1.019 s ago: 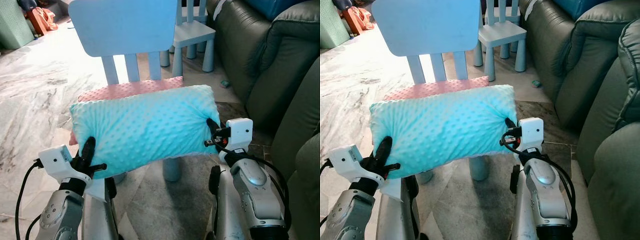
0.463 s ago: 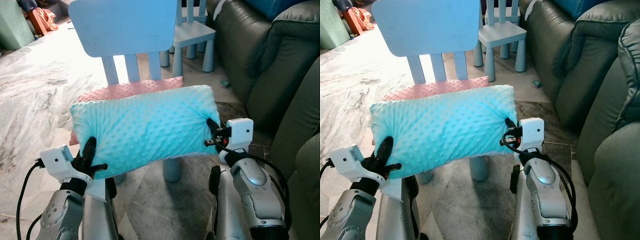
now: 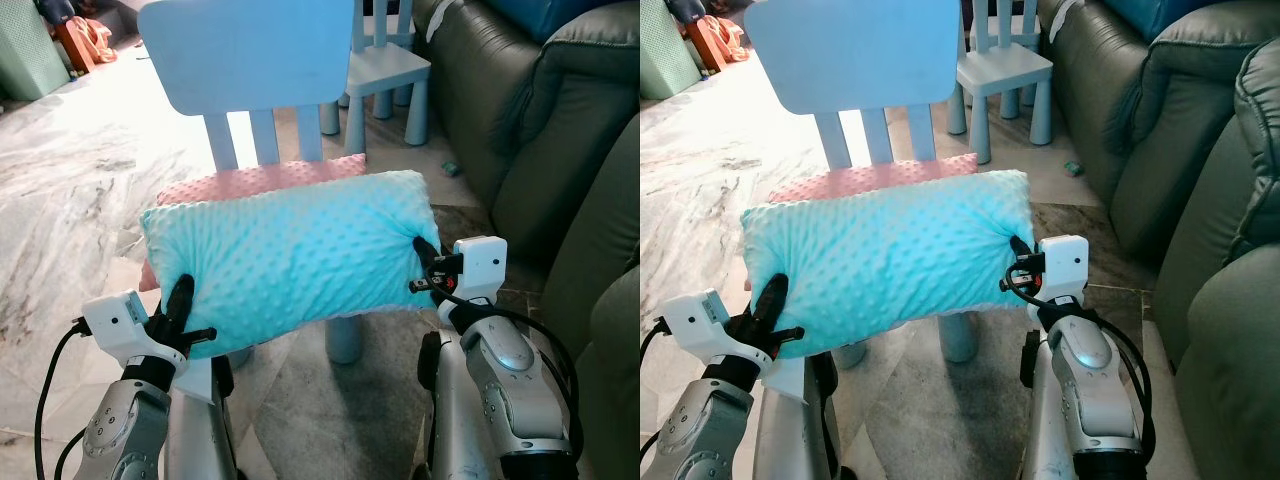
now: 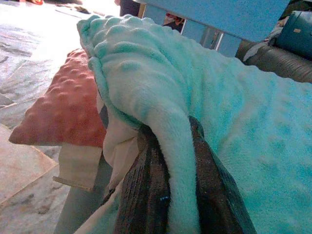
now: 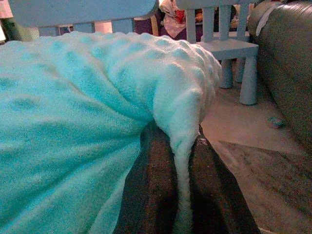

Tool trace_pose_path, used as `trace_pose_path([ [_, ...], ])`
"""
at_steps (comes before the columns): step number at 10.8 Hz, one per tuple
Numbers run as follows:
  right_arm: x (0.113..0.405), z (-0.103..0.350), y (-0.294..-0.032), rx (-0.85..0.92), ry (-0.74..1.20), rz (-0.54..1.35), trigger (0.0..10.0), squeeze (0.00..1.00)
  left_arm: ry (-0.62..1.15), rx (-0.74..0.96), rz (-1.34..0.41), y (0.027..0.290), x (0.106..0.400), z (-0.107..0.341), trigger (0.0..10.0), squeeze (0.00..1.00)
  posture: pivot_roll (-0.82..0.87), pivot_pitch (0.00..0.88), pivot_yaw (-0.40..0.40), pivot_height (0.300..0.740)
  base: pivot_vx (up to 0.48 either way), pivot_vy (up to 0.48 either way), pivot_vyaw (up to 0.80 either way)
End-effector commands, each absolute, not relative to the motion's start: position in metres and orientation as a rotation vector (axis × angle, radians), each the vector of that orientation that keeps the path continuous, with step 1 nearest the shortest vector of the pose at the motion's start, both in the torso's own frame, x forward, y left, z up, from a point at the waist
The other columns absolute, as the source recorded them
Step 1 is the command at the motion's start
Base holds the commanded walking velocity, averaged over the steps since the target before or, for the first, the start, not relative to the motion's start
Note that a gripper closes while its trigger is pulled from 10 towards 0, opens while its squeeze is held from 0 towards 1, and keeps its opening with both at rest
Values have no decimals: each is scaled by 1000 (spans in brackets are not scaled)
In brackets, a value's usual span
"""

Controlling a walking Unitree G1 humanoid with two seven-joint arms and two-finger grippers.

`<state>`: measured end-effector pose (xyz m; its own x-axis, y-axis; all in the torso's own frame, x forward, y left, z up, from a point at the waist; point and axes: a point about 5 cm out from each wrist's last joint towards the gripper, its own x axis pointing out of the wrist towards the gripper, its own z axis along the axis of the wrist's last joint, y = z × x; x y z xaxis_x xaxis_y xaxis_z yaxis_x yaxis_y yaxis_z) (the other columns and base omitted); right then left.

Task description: Move the pillow to the sofa

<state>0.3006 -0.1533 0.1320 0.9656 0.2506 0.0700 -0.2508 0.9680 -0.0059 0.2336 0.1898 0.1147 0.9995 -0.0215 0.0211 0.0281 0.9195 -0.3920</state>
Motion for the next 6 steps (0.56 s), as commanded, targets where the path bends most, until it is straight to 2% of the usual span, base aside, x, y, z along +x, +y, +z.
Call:
trace_pose_path([
  [1,301,143,-147,3,-110,276,0,0,-25,-384,-24,191,236,117,0,0,-184,0,99,381,0,0,0],
  [6,301,142,-147,9,-108,279,0,0,-23,-381,-29,191,236,116,0,0,-185,0,102,471,0,0,0],
])
